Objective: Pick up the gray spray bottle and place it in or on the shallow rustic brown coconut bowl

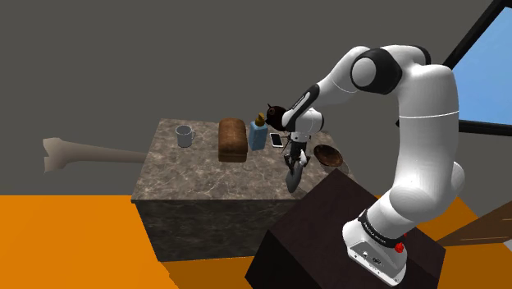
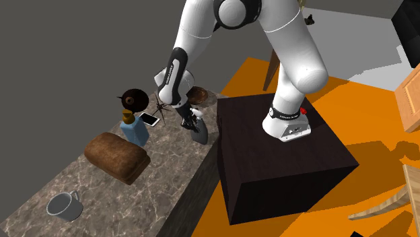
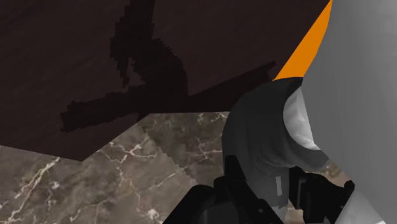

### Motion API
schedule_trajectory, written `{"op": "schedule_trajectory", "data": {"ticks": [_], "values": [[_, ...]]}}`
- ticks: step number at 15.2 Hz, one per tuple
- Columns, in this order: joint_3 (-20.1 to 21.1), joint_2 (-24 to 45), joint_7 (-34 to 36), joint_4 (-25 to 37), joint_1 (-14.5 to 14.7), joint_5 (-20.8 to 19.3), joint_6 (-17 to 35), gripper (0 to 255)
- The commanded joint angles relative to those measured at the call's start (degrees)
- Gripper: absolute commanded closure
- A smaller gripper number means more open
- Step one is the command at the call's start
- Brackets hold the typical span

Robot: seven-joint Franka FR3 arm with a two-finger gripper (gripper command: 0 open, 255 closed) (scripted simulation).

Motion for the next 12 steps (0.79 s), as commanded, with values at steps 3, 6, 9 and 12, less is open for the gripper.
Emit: {"op": "schedule_trajectory", "data": {"ticks": [3, 6, 9, 12], "values": [[-0.6, -2.8, 0.6, -1.1, 0.4, -0.8, -1.6, 255], [-1.1, -5.1, 1.2, -1.9, 0.7, -1.5, -3.1, 255], [-1.6, -7.4, 1.8, -2.6, 1.1, -2.2, -4.7, 255], [-2.1, -9.7, 2.4, -3.1, 1.4, -2.9, -6.3, 255]]}}
